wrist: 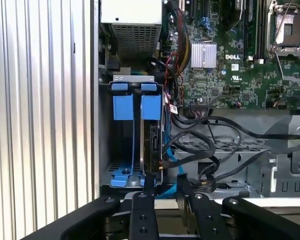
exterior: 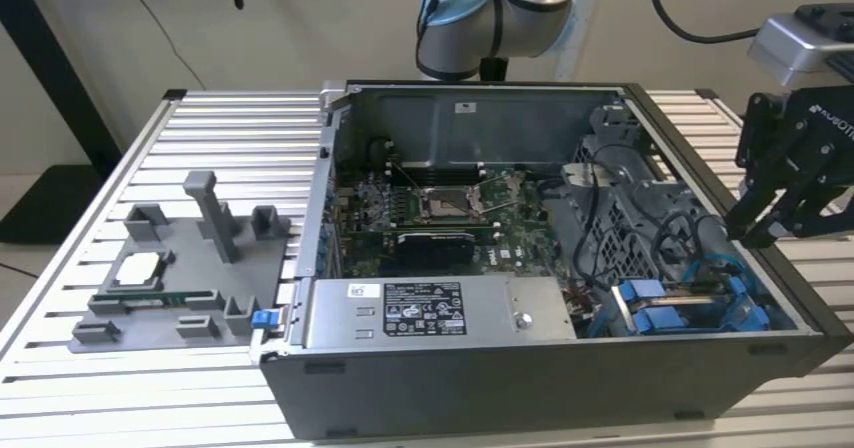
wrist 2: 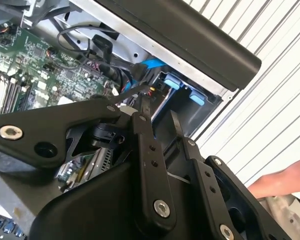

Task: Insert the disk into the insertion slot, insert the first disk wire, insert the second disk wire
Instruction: 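Insert the second disk wire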

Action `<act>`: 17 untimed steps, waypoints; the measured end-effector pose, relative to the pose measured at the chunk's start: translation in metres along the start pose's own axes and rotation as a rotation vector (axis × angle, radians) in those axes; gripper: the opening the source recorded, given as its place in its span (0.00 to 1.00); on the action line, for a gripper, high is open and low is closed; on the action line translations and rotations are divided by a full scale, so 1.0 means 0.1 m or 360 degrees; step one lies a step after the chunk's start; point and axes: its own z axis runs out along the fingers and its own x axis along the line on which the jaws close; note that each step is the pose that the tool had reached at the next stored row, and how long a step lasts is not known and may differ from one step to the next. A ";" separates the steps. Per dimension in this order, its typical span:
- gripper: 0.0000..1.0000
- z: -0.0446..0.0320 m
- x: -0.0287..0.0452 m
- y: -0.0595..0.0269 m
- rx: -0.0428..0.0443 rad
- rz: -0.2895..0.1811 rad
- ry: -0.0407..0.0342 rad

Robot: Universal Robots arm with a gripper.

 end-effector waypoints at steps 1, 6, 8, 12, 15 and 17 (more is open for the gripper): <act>1.00 0.001 -0.017 -0.003 0.0000 0.0000 0.0000; 1.00 0.006 -0.100 -0.029 0.0000 0.0000 0.0000; 1.00 0.009 -0.128 -0.045 0.0000 0.0000 0.0000; 1.00 0.017 -0.158 -0.092 0.0000 0.0000 0.0000; 1.00 0.025 -0.168 -0.138 0.0000 -0.0001 0.0000; 1.00 0.029 -0.173 -0.167 0.0000 -0.0001 0.0000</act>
